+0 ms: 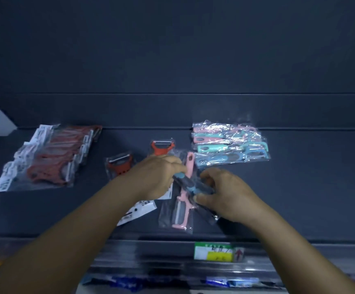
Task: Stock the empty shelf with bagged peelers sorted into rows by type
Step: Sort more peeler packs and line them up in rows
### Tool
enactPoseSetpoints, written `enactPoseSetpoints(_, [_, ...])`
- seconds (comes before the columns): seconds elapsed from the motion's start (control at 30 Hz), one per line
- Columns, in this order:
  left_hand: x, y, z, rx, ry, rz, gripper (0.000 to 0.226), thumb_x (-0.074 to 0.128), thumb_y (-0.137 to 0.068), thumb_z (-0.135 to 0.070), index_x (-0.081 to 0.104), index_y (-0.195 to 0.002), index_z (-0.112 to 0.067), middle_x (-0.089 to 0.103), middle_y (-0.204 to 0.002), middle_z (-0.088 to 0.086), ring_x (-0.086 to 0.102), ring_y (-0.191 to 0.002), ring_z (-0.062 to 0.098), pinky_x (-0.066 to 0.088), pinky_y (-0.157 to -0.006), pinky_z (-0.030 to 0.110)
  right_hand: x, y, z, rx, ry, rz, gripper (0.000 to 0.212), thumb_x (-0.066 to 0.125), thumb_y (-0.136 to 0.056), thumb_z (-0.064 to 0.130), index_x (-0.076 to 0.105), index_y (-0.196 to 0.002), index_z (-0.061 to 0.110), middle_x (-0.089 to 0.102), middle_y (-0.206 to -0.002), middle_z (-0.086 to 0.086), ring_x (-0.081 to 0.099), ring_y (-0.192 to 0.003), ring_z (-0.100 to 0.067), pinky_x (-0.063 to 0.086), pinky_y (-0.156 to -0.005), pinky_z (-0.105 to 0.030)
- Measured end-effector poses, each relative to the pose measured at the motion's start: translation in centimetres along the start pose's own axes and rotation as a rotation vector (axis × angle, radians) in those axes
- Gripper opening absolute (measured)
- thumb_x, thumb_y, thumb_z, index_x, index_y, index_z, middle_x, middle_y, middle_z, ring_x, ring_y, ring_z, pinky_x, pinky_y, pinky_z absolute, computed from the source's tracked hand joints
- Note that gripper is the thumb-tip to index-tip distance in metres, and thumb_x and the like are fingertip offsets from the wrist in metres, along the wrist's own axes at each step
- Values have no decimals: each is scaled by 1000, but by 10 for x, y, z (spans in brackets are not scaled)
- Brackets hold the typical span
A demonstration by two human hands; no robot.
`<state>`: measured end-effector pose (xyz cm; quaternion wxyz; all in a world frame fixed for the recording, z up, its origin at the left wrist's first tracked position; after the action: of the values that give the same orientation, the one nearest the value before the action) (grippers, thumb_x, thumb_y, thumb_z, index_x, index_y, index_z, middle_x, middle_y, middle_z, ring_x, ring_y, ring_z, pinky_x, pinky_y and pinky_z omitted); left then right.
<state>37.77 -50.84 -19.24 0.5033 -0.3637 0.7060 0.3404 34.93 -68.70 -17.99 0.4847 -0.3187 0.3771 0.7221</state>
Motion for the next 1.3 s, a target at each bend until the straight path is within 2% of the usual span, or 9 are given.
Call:
enactPoseSetpoints(0.17, [2,12,7,27,-83,-126,38,56,-91,-18,55,-126,-34,53,-124,-11,43,-120,12,23,-97,25,12,9,11,111,23,-16,31,62,-85,32,57,-113,20,64,-99,-3,59,-91,-23,41,-66,-27])
enactPoseSetpoints(0.27, [-7,8,3,61,-195,-121,23,52,-94,-27,58,-116,-32,54,-118,-11,45,-115,12,23,-98,25,14,15,9,139,-137,-43,13,62,-86,27,66,-94,18,60,-76,1,53,-67,-16,37,-52,-25])
enactPoseSetpoints(0.37, [-17,5,-1,152,-278,-138,22,53,-91,-21,57,-110,-31,54,-116,-10,45,-115,13,25,-102,27,17,24,10,159,-317,-67,13,64,-84,25,69,-85,13,57,-65,0,48,-56,-13,36,-52,-25])
enactPoseSetpoints(0.5, [-19,0,-9,291,-274,42,60,52,-84,3,48,-131,-34,48,-134,-14,36,-129,10,25,-108,31,28,28,12,210,-243,-125,10,61,-84,23,64,-83,13,53,-63,4,47,-58,-14,36,-52,-26])
enactPoseSetpoints(0.7, [-11,-10,-24,331,-358,299,64,55,-83,-10,38,-141,-30,39,-145,-10,31,-136,12,25,-111,39,27,35,3,313,-138,-146,14,50,-89,17,62,-96,20,59,-77,1,56,-72,-21,37,-50,-25])
enactPoseSetpoints(0.83, [-9,-15,-28,415,-427,188,45,60,-87,-12,53,-129,-25,55,-124,-6,46,-121,16,33,-103,37,24,36,-2,310,-93,-161,19,45,-93,17,60,-104,20,51,-71,7,51,-68,-17,33,-47,-23])
enactPoseSetpoints(0.97, [-10,-19,-29,453,-453,169,36,60,-89,-18,56,-124,-23,57,-116,-4,48,-115,17,31,-104,35,23,37,-6,301,-160,-183,19,45,-93,16,60,-103,21,51,-70,7,48,-59,-11,35,-47,-23])
enactPoseSetpoints(1.17, [-13,-22,-36,478,-446,142,30,53,-93,-20,50,-122,-21,56,-113,-2,46,-115,17,11,-117,40,11,40,-24,249,-358,-187,16,50,-91,11,63,-93,19,54,-67,-3,44,-54,-15,36,-52,-26])
enactPoseSetpoints(1.3, [-23,-31,-47,487,-462,41,26,48,-96,-28,49,-120,-19,55,-110,-1,49,-109,18,12,-116,39,-10,39,-39,236,-546,-221,14,55,-90,7,62,-82,17,58,-60,0,48,-52,-16,39,-53,-30])
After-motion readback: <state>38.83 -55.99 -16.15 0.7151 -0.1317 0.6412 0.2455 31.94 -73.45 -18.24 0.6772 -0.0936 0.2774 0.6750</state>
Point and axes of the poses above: each hand's wrist, its own y-axis away from the middle knuckle, its own x-axis out of the palm, z = x × y, the point moved 2 cm from there along -y, towards the middle knuckle
